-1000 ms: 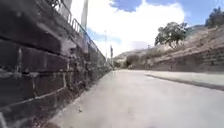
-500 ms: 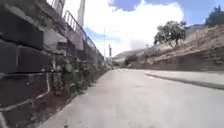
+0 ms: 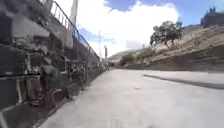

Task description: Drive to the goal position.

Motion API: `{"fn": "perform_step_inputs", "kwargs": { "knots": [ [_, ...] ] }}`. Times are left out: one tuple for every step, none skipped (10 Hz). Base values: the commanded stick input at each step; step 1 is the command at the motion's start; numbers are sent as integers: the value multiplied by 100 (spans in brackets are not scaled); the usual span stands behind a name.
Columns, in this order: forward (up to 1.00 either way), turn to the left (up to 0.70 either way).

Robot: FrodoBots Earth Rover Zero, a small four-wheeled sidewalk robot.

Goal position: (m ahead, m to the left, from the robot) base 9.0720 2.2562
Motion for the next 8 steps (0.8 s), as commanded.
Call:
{"fn": "perform_step_inputs", "kwargs": {
  "knots": [
    [70, 0],
    [70, 0],
    [70, 0],
    [70, 0],
    [70, 0],
    [70, 0],
    [70, -27],
    [70, -14]
  ]
}}
